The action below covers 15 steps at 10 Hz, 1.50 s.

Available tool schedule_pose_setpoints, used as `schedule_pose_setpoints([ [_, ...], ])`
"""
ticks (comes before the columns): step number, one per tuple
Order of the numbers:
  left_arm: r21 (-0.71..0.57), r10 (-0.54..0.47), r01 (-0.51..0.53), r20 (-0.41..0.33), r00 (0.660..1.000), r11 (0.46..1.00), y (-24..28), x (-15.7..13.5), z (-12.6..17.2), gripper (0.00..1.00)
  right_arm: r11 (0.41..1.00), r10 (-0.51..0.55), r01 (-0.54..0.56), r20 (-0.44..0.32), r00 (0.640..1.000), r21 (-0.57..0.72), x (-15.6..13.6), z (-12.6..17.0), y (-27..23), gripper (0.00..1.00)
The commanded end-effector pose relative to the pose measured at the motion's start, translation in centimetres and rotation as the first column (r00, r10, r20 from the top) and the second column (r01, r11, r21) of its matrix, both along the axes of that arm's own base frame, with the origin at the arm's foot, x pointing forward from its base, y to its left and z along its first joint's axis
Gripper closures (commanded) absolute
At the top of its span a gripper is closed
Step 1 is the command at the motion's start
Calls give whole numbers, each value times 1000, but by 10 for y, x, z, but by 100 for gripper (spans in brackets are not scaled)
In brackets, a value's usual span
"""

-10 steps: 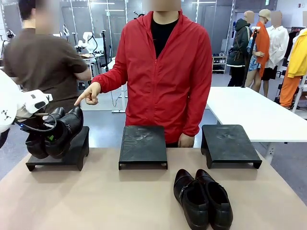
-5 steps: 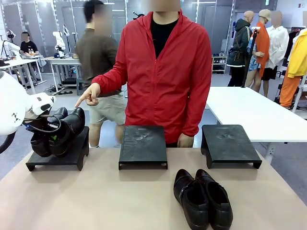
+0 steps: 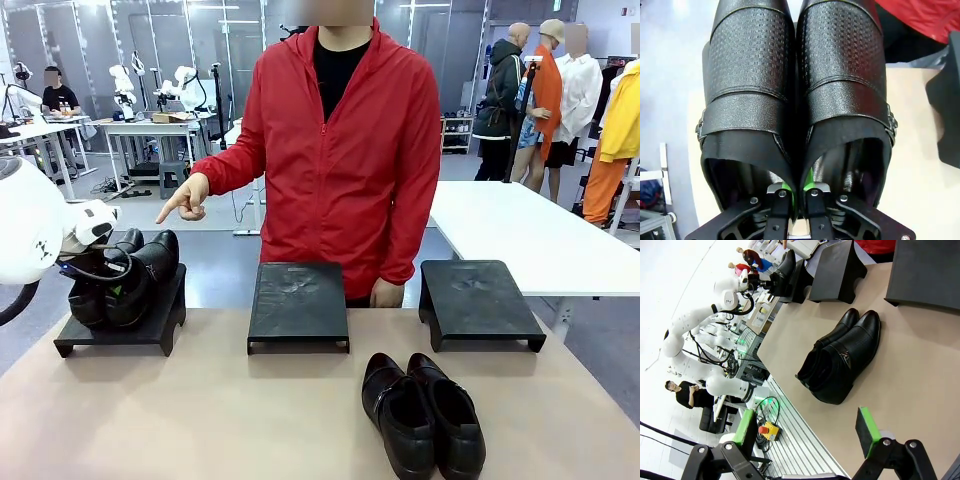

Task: Place the shoes on the stand as instructed by the person.
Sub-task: Pick up one pair of Shoes and place it on the Shoes Stand indicated by the person.

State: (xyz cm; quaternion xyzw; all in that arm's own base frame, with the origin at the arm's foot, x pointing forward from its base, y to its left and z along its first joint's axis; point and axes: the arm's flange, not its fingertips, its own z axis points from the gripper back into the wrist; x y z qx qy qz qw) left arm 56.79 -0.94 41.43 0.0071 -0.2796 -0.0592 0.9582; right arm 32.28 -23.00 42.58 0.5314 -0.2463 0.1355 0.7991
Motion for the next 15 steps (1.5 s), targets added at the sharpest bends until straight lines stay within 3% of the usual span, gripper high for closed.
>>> schedule_pose_setpoints([
  [1,23,17,-18,39,999,1000,-3,16,4,93,1000,0,0,14,1000,13,1,2,0,0],
  [4,27,18,-18,16,1000,999,-5,19,-4,93,1000,0,0,14,1000,13,1,2,0,0],
  [8,21,43,-44,21,999,999,-4,15,6,33,1000,0,0,14,1000,13,1,2,0,0],
  [9,4,39,-39,16,999,999,-5,11,9,14,1000,0,0,14,1000,13,1,2,0,0],
  [10,6,39,-39,18,999,999,-5,8,11,2,1000,0,0,14,1000,13,1,2,0,0],
  [14,-1,36,-36,20,999,999,-10,-7,26,0,1000,0,0,14,1000,13,1,2,0,0],
  [15,6,0,0,-12,1000,1000,-9,-13,28,3,1000,0,0,14,1000,13,1,2,0,0],
])
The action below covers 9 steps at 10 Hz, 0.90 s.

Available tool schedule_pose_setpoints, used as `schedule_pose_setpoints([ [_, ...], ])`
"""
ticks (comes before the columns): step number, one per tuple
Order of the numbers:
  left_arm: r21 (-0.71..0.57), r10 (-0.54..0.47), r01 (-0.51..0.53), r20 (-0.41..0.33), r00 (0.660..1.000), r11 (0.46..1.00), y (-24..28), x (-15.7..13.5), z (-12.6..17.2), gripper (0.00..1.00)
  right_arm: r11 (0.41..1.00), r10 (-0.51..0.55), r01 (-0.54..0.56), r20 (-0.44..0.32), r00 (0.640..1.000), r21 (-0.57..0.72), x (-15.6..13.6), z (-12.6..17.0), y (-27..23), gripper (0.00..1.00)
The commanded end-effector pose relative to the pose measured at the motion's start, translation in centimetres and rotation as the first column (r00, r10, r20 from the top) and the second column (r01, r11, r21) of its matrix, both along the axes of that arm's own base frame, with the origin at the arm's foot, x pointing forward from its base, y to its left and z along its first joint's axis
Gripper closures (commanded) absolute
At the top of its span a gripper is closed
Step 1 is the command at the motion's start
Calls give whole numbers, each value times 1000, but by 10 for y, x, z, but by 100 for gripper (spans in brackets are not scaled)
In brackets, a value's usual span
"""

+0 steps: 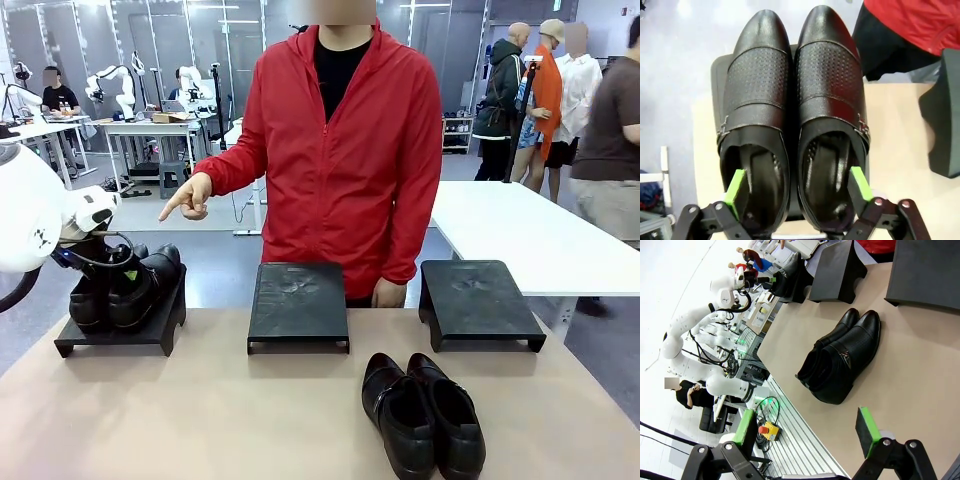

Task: Place the shoes on the stand as instructed by the person.
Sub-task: Pick up one pair of Shoes and place it on the Shoes Stand indicated by the person, then pick up another pair of Shoes and place it on the Shoes Stand indicated by the person.

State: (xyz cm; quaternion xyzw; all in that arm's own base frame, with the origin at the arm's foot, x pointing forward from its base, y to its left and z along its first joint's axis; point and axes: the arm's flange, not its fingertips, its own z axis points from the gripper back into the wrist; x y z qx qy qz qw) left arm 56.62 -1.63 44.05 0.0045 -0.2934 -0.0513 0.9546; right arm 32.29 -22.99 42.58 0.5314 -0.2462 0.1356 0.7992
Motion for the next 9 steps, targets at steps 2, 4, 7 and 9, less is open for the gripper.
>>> schedule_pose_setpoints([
  [2,0,5,-5,11,1000,1000,2,5,-2,3,1000,0,0,14,1000,13,1,2,0,0],
  [4,0,5,-5,11,1000,1000,2,5,-2,3,1000,0,0,14,1000,13,1,2,0,0],
  [7,0,5,-5,11,1000,1000,2,5,-2,3,1000,0,0,14,1000,13,1,2,0,0],
  [9,0,5,-5,11,1000,1000,2,5,-2,3,1000,0,0,14,1000,13,1,2,0,0],
])
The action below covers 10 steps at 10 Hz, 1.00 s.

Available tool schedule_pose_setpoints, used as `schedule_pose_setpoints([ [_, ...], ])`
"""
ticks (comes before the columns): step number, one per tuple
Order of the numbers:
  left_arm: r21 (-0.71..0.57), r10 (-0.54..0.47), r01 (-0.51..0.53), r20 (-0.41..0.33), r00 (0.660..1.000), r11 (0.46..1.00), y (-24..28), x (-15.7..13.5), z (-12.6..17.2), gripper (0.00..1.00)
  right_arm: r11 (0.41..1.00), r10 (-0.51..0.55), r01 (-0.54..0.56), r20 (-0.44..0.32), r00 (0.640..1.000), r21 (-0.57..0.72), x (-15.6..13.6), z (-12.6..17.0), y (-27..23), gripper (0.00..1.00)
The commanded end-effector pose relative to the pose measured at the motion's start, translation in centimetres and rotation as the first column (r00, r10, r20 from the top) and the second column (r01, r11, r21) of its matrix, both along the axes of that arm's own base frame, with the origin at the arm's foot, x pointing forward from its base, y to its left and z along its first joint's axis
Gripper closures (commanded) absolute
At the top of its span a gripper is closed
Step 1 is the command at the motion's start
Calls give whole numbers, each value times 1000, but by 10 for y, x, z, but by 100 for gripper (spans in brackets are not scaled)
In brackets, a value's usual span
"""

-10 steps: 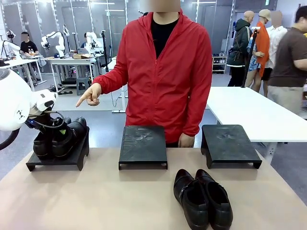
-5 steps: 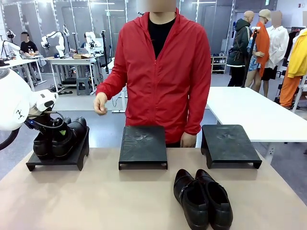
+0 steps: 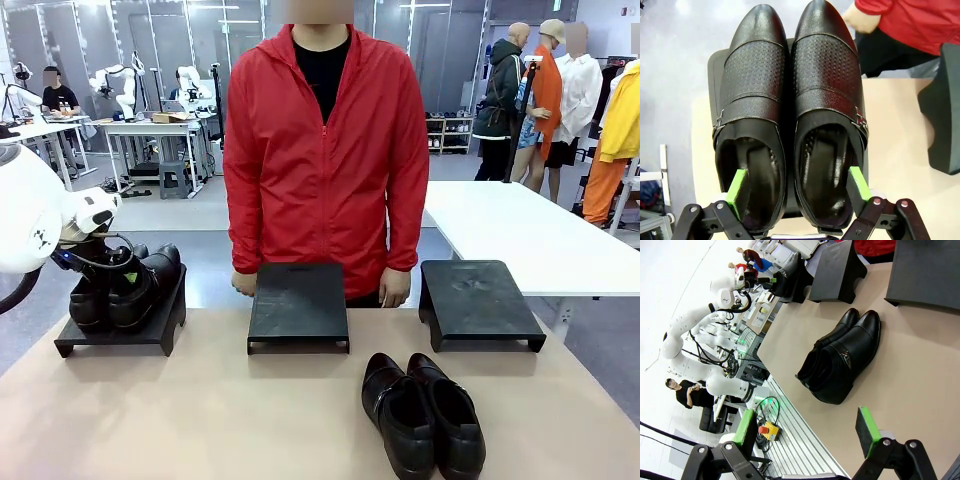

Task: Place the shoes on the stand as instructed by the person.
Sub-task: Pick up another pair of Shoes and place it on the Shoes Stand indicated by the person.

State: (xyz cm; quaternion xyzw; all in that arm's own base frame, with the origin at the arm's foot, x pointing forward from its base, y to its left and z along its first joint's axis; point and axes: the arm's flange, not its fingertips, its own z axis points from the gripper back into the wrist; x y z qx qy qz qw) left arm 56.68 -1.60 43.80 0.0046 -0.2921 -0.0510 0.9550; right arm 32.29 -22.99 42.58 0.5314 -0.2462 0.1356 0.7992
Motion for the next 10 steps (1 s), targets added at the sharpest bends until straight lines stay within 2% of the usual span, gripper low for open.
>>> schedule_pose_setpoints([
  [1,0,5,-5,14,1000,1000,2,4,1,3,1000,0,0,14,1000,13,1,2,0,0],
  [4,0,0,0,0,1000,1000,0,0,0,3,1000,0,0,14,1000,13,1,2,0,0],
  [5,-5,-41,41,10,999,999,-2,8,13,2,1000,0,0,14,1000,13,1,2,0,0],
  [6,-40,-62,62,20,998,997,10,1,34,2,1000,0,0,14,1000,13,1,2,0,0],
  [8,-216,-125,112,-45,991,970,58,-36,73,2,1000,0,0,14,1000,13,1,2,0,0],
  [10,-382,-235,190,-76,969,905,103,-77,107,2,1000,0,0,14,1000,13,1,2,0,0],
])
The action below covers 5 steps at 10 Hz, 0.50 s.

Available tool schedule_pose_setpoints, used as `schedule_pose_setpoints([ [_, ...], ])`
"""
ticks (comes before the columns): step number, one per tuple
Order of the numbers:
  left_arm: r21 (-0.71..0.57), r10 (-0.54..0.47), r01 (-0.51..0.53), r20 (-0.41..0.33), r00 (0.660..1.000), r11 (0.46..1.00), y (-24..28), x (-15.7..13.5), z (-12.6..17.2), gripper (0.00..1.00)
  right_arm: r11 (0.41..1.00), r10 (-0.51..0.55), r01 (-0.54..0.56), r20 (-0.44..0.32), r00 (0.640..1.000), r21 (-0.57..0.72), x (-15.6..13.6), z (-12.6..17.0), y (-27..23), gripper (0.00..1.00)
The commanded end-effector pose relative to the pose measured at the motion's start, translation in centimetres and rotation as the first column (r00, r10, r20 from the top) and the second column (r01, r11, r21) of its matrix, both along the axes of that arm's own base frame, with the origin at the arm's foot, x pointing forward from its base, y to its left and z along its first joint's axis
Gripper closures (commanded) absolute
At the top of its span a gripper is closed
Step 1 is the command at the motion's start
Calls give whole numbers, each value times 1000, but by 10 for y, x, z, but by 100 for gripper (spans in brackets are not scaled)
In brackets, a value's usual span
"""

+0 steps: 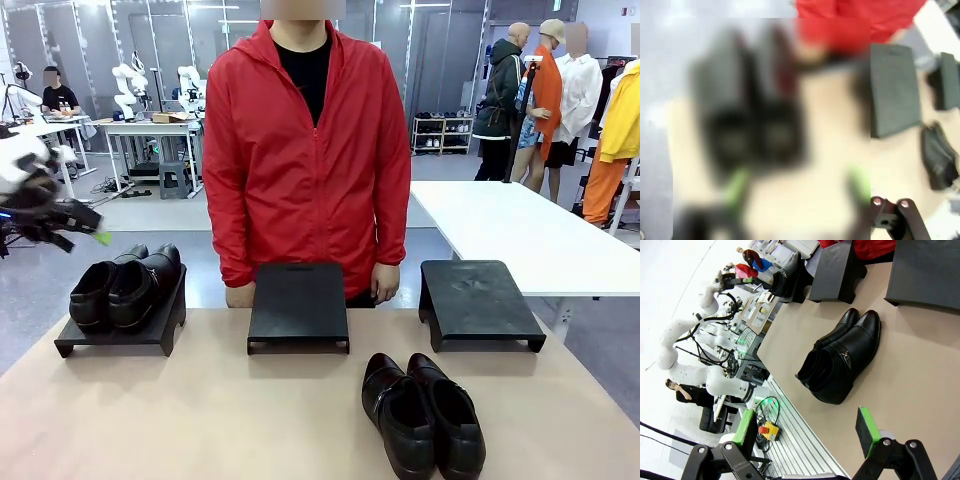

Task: Place the shoes on the stand as instructed by the person.
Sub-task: Pick up another pair of Shoes and place it on the Shoes Stand indicated by the person.

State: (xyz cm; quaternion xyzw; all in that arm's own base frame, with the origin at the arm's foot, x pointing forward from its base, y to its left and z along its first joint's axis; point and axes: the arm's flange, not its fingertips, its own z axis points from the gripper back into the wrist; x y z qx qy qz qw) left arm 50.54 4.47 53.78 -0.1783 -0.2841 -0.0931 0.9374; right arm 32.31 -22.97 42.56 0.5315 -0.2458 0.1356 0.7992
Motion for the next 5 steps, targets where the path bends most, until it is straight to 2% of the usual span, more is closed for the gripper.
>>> schedule_pose_setpoints([
  [1,-114,-84,74,-84,993,991,63,-33,18,2,1000,-1,1,14,1000,13,1,2,0,0],
  [3,-284,-154,124,-85,984,951,108,-68,24,2,1000,-1,1,14,1000,13,1,2,0,0],
  [5,-486,-156,95,-87,984,869,162,-114,-3,2,1000,-1,1,14,1000,13,1,2,0,0],
])
